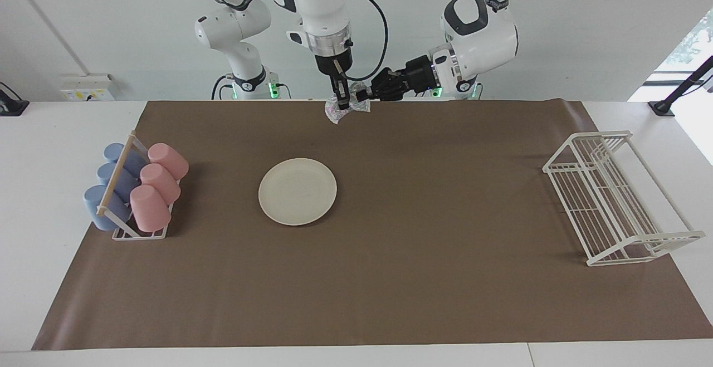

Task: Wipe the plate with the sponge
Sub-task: 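Grasp the cloth with the left gripper while the right gripper releases it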

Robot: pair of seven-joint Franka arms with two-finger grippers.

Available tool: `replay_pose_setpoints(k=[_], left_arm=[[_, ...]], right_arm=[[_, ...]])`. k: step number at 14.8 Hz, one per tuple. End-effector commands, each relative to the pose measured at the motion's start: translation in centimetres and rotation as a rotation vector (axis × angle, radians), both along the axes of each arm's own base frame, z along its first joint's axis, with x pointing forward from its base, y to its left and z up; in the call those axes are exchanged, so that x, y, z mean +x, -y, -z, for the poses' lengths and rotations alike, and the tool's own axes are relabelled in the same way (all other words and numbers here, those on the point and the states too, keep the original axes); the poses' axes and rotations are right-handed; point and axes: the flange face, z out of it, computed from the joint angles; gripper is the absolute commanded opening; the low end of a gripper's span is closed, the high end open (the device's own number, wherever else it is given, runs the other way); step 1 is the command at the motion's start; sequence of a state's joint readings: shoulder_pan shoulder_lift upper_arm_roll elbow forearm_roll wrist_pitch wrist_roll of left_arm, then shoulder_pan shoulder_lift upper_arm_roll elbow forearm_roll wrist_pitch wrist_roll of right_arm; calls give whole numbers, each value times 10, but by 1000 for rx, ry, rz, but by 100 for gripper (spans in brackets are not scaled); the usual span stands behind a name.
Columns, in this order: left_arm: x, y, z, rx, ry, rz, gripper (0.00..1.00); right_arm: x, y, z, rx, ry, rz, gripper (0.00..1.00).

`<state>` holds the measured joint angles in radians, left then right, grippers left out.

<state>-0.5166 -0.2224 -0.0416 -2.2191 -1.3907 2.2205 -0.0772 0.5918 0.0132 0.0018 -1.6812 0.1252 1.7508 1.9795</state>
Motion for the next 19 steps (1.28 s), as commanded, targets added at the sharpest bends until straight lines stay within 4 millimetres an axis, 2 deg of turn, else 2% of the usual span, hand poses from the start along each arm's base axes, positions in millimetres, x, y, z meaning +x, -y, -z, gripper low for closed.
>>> replay_pose_setpoints(k=[1, 4, 6, 8, 12, 15, 17, 19], left_arm=[[-2, 1, 3, -6, -12, -18, 0], [1, -3, 2, -7, -24, -29, 0], [3, -8, 1, -4, -37, -39, 0], [11, -23, 0, 13, -39, -56, 0], [38, -72, -1, 163, -37, -37, 0], [58, -133, 1, 270, -59, -13, 0], [63, -157, 0, 348, -59, 18, 0], [72, -187, -1, 418, -65, 20, 0]], right_arm=[[-1, 3, -6, 8, -8, 21, 97], [-1, 6, -7, 9, -2, 10, 100], [0, 11, -7, 7, 9, -80, 100], [6, 36, -9, -5, 23, -214, 100], [25, 106, -9, -11, -8, -524, 100], [53, 181, -8, 9, 37, -776, 100], [64, 222, -7, 19, 74, -944, 100], [69, 243, -7, 25, 96, -1066, 100]])
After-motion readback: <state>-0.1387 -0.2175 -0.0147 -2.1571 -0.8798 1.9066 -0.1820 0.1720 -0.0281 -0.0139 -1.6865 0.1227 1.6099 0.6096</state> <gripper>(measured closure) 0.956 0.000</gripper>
